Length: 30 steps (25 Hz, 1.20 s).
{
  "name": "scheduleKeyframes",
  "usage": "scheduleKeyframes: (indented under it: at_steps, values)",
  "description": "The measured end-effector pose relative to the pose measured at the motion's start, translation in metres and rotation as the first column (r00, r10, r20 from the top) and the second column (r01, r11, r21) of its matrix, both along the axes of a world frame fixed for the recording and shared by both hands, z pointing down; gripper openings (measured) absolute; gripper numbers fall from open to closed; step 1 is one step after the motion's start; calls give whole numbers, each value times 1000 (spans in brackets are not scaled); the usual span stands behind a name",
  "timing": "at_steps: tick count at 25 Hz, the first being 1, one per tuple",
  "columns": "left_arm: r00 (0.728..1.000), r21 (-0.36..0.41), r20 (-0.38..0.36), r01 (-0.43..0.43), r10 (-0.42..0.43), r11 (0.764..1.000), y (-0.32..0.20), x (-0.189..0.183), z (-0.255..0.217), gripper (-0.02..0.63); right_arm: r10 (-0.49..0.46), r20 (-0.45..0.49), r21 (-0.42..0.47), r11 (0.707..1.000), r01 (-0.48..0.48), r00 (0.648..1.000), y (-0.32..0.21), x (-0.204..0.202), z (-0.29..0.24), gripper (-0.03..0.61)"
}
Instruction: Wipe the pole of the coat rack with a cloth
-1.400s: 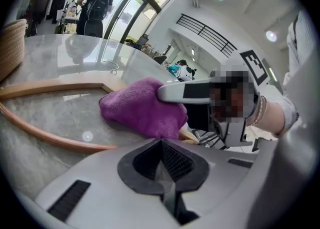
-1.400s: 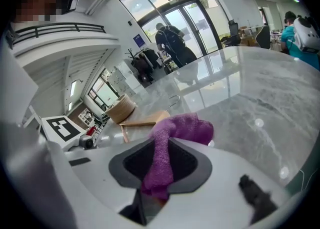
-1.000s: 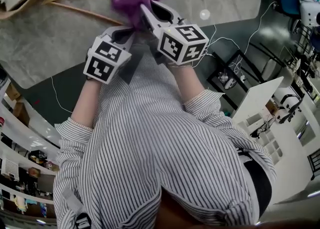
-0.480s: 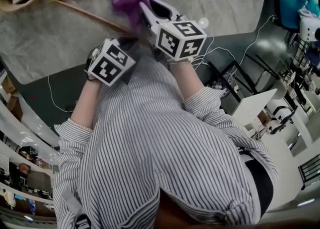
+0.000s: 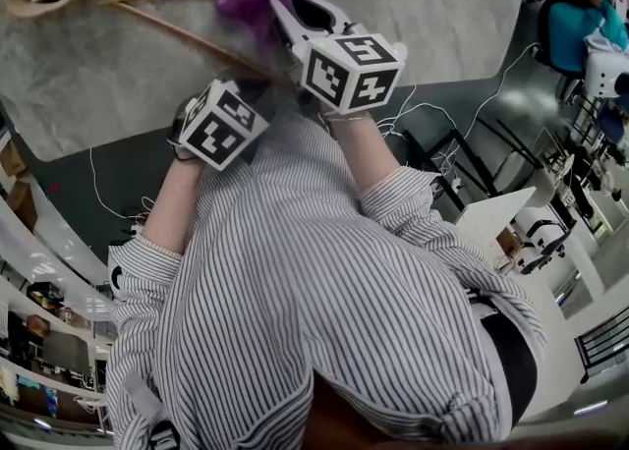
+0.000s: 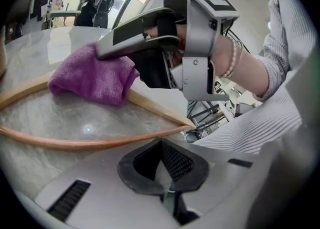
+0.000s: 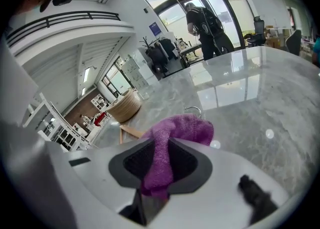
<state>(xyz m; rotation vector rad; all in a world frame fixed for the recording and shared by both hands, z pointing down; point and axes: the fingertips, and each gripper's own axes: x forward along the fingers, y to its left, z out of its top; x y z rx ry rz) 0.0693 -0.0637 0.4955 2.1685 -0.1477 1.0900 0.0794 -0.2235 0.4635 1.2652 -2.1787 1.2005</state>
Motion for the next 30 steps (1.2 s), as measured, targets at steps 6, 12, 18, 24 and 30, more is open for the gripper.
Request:
scheduleKeyframes:
  at_steps: [6,12,18,24,30]
  values:
    - [997,-61,-4,70,-71,996,-7,-4,0,11,-56,-22,-3,998,56,998,-11,-9,4,87]
    - [956,-185,-126,238,-263,954,-25,-19,-21,11,-104,-31,-19,994,103,994,-9,-11,9,87]
    - [779,-140,-167,588,-605,796,-95,-87,-42,11,-145,-36,-7,989,145,989,-9,-13,10,87]
    - [642,-10,-115,762,-758,647,-139,-152,-34,11,-188,-55,-10,982,188,981,-10,-17,13,87]
    - [586,104,-59,809,-808,579,-158,-197,-25,11,-181,-101,-11,983,181,978,-11,-19,14,87]
